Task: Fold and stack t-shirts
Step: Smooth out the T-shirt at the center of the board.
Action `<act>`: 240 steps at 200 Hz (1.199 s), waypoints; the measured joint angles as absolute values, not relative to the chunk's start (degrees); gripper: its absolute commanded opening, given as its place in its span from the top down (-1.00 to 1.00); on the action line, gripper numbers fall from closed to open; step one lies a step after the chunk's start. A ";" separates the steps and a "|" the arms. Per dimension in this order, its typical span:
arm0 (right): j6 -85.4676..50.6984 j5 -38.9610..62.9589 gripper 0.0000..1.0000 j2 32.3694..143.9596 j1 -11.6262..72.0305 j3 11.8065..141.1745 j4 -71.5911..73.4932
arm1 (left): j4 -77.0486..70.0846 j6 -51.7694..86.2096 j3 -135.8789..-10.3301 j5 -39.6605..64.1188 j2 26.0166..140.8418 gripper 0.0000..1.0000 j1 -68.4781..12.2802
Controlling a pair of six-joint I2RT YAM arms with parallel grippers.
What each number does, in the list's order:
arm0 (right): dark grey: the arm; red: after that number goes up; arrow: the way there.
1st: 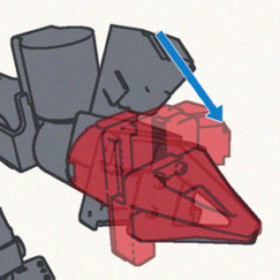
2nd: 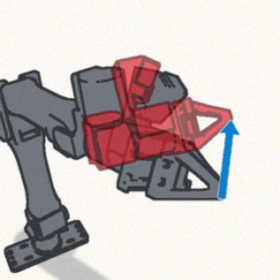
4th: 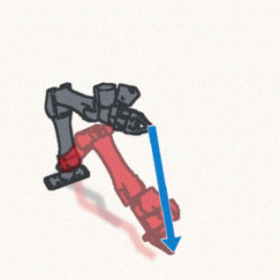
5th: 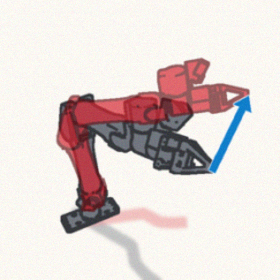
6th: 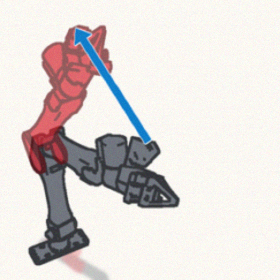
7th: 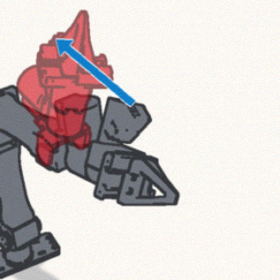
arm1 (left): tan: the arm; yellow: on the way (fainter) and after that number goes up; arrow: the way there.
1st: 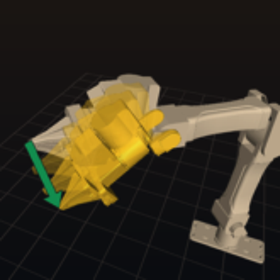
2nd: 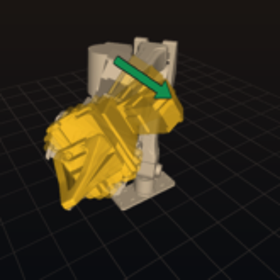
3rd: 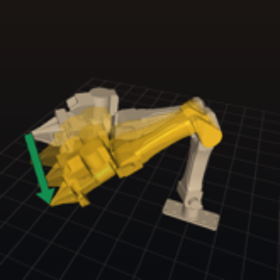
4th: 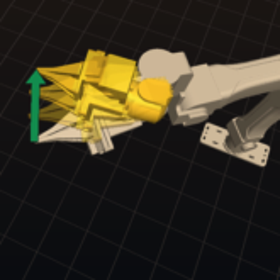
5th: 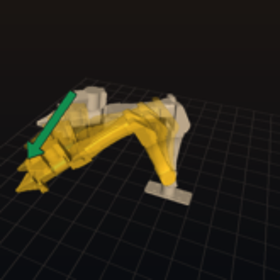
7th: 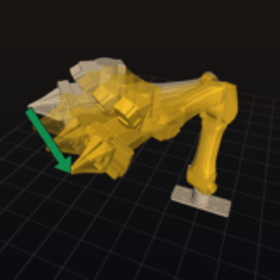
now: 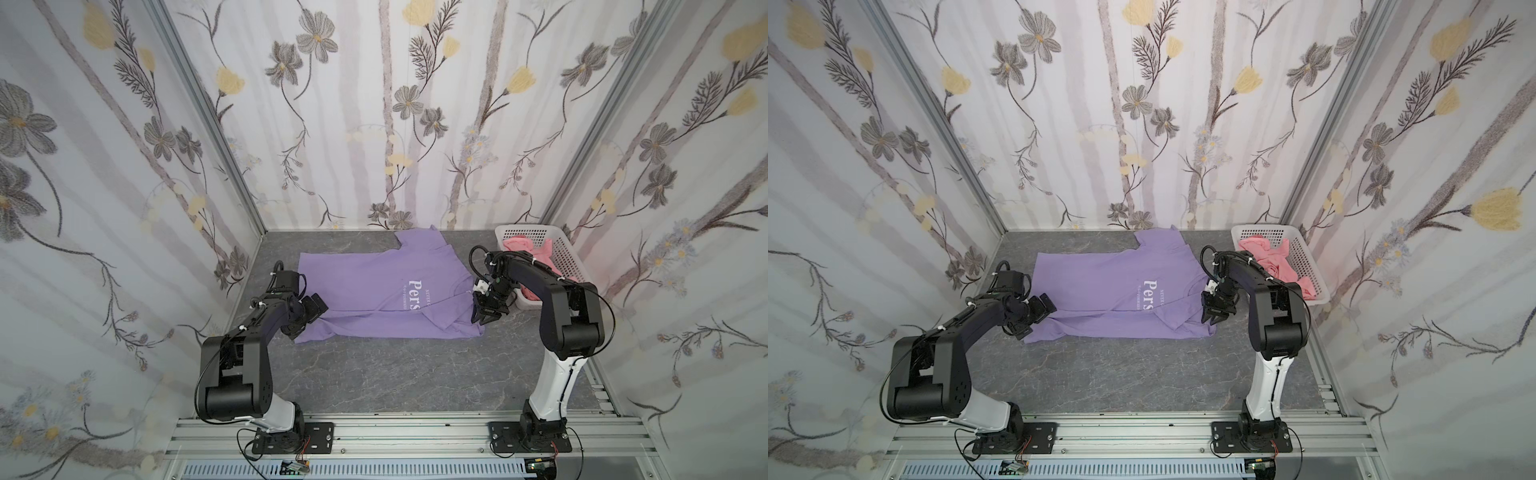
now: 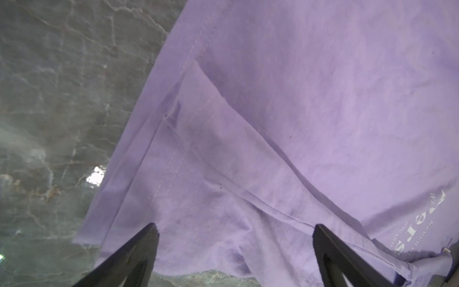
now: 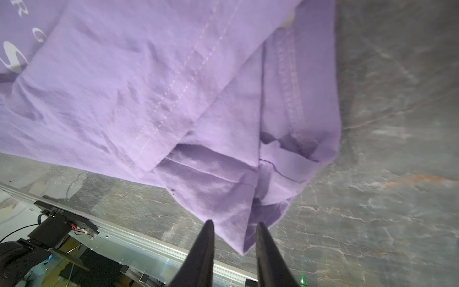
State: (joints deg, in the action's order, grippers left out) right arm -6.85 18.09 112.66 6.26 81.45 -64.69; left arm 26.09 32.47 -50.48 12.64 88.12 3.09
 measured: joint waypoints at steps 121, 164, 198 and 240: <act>-6.83 17.78 0.41 111.35 7.86 76.44 -63.94 | 24.53 28.82 -50.61 11.42 93.95 -1.00 3.16; -6.61 17.54 0.49 111.33 7.90 75.68 -64.10 | 22.04 27.75 -52.18 10.55 96.25 -1.00 3.16; -6.44 17.54 1.00 111.98 7.97 75.88 -64.07 | 20.88 27.00 -52.90 10.57 96.97 -1.00 3.16; -5.93 16.51 1.00 112.01 7.97 76.64 -64.31 | 21.52 25.67 -53.15 10.59 96.57 -1.00 3.16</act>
State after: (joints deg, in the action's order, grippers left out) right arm -5.93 16.51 112.01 7.97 76.64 -64.31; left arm 21.52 25.67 -53.15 10.59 96.57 3.16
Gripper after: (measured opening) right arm 0.050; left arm 0.997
